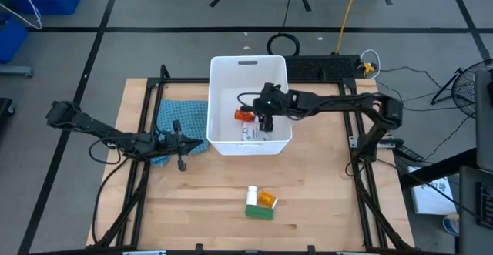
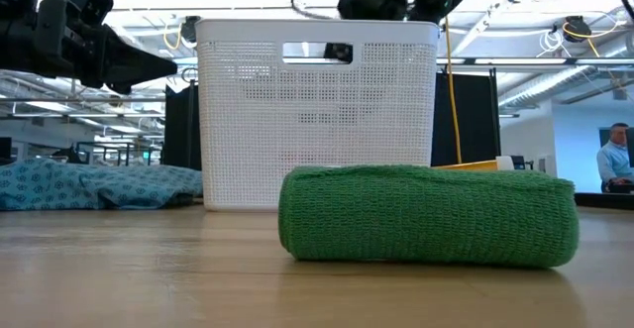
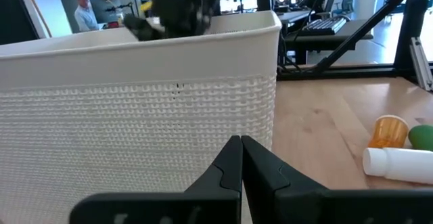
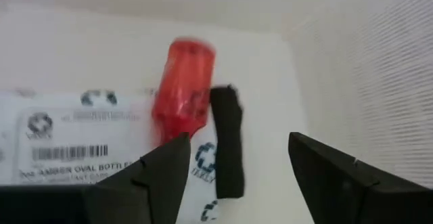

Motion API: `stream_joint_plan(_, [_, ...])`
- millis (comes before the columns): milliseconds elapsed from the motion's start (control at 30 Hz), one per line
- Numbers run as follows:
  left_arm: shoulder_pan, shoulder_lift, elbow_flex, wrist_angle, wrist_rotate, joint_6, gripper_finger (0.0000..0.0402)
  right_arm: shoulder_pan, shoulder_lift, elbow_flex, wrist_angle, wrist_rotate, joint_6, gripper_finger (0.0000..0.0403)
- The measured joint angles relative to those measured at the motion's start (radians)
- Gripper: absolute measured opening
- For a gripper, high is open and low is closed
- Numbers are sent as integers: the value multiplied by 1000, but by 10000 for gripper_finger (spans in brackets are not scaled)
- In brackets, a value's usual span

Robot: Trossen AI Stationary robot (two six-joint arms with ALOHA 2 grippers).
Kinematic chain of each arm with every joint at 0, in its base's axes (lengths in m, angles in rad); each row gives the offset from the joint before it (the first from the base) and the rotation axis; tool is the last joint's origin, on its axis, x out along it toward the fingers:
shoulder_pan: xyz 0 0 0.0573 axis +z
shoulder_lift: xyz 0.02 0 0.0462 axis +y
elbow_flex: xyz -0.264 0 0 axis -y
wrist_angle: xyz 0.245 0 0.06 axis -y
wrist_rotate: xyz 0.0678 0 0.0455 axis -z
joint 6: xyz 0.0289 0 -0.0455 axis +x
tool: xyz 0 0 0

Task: Pick & place medical supplies in basket/bin
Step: Put the white medicine bottle into the white container

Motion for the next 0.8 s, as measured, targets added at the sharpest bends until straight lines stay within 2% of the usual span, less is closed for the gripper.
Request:
stream_joint_plan(167, [0,0,0,-6,0,0,3,24,-126,0,-3,-14,7,229])
stream_joint_plan(300, [0,0,0,-7,0,-2,3,73,-253,0,-5,-184,21,198])
stream_joint_plan(367, [0,0,0,-9,3,-5,3,105,-310,-1,1,-276,39,172])
stream_joint_plan(433, [0,0,0,-12,4,-5,3,147,-369,-30,31,-318,48,138])
stream_joint_plan(633, [0,0,0,-13,4,-23,3,274,-554,-217,131,-324,64,16])
stream_joint_plan(800, [0,0,0,-12,4,-28,3,364,-726,-454,224,-426,173,7])
